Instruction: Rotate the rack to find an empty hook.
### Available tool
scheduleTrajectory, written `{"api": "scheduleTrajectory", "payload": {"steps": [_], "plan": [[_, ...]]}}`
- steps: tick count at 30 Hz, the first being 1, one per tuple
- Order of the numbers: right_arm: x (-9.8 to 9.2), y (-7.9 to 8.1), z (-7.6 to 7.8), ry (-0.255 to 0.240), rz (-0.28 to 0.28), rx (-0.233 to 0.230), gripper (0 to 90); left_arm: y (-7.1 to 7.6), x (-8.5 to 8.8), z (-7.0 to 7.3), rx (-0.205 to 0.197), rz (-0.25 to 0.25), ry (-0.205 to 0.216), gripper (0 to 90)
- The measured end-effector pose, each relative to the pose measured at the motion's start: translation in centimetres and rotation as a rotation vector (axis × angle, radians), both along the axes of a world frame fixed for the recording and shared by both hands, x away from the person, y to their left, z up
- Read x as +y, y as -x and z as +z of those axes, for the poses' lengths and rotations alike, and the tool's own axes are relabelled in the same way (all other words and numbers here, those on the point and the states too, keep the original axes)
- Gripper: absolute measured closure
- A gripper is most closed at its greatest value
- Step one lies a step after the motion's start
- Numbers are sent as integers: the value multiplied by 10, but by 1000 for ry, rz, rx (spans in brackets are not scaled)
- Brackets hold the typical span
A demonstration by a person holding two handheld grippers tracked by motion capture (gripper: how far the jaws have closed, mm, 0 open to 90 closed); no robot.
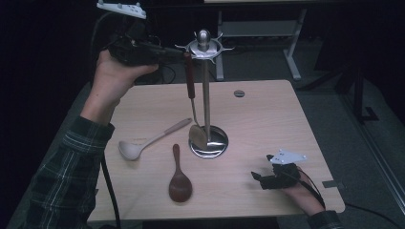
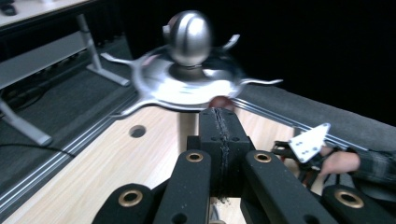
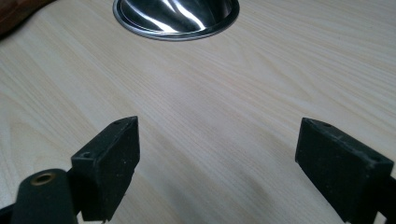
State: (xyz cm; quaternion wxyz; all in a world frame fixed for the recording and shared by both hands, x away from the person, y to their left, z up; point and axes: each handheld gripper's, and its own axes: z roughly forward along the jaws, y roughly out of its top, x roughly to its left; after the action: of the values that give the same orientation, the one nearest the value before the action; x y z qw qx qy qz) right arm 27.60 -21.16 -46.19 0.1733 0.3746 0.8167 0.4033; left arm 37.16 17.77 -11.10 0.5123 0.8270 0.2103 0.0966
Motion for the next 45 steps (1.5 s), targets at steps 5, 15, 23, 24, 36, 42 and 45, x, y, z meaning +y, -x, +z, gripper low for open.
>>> {"api": "scheduleTrajectory", "payload": {"steps": [5,15,23,24,36,42,45], "plan": [[0,0,0,1,1,0,136,5,-12,-3,-1,-30,-5,898],[-1,0,0,7,4,-2,136,0,-26,-13,-9,-35,-20,899],[0,0,0,6,7,-3,136,-2,-18,-11,-18,1,-22,899],[1,0,0,4,5,-2,136,-3,-17,-11,-15,1,-18,899],[0,0,0,7,8,-6,136,-14,-6,-13,-25,66,-25,899],[0,0,-1,8,10,-1,136,-20,-2,-14,-18,89,-17,899],[0,0,-1,5,9,0,136,-20,0,-16,-15,83,-11,899]]}}
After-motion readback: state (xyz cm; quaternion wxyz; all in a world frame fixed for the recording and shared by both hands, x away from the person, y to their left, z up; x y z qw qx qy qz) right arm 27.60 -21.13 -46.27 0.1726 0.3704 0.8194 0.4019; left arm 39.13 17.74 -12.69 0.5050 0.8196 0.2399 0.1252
